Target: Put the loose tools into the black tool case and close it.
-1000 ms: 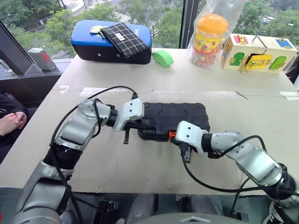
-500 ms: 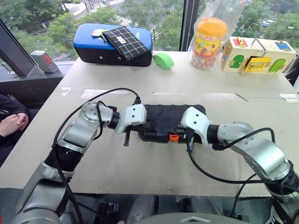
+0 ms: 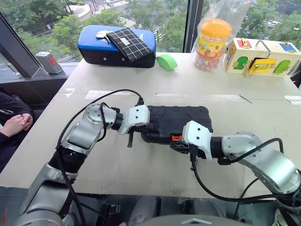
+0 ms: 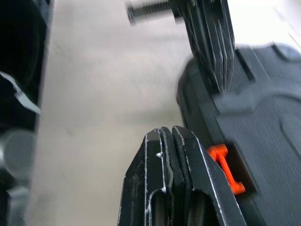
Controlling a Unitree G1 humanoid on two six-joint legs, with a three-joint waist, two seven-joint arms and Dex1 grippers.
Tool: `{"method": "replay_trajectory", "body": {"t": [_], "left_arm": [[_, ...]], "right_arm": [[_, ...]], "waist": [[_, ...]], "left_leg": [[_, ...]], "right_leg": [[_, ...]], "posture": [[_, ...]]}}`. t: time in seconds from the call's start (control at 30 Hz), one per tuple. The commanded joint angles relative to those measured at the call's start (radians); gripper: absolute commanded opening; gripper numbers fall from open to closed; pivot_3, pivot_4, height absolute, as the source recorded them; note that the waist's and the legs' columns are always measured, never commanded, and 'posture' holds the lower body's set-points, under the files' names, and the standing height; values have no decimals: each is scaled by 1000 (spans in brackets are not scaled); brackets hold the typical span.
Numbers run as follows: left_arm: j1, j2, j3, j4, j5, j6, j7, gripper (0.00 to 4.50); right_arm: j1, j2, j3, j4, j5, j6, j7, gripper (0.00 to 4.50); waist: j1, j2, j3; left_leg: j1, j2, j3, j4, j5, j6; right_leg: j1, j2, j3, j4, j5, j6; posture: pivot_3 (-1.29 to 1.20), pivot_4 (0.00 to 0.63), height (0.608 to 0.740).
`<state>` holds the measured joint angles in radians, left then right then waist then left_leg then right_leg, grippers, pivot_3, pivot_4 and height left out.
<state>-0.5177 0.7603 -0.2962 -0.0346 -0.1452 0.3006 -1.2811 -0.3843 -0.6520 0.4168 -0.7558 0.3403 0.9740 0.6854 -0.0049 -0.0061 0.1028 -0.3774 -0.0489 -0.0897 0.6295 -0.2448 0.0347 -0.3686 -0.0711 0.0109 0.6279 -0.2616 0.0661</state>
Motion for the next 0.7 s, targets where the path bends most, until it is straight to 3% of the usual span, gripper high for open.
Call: {"method": "replay_trajectory", "body": {"t": [0.03,0.2,0.47,0.7], "left_arm": [[57,8,-106,78,91,70,0,0],[54,5,-104,79,94,75,6,0],[55,10,-120,81,115,70,12,0],[55,5,-123,80,115,74,18,0]], "right_arm": [[-11,-9,30,28,-62,-46,-29,19],[7,27,38,149,-118,-86,-77,19],[14,97,5,262,-83,-89,-58,19],[87,136,-109,89,88,-111,9,19]], "waist": [[0,0,0],[1,-1,-1],[1,-2,-1],[3,-1,-1]], "left_leg": [[0,0,0,0,0,0],[0,0,-1,0,0,0],[0,0,-1,0,0,0],[0,0,-2,0,0,0]], "right_leg": [[0,0,0,0,0,0],[0,-1,1,0,0,1],[0,-1,2,0,-1,-1],[1,-2,3,-1,-1,-1]], "posture": [[0,150,740],[0,150,740],[0,150,740],[0,150,740]]}}
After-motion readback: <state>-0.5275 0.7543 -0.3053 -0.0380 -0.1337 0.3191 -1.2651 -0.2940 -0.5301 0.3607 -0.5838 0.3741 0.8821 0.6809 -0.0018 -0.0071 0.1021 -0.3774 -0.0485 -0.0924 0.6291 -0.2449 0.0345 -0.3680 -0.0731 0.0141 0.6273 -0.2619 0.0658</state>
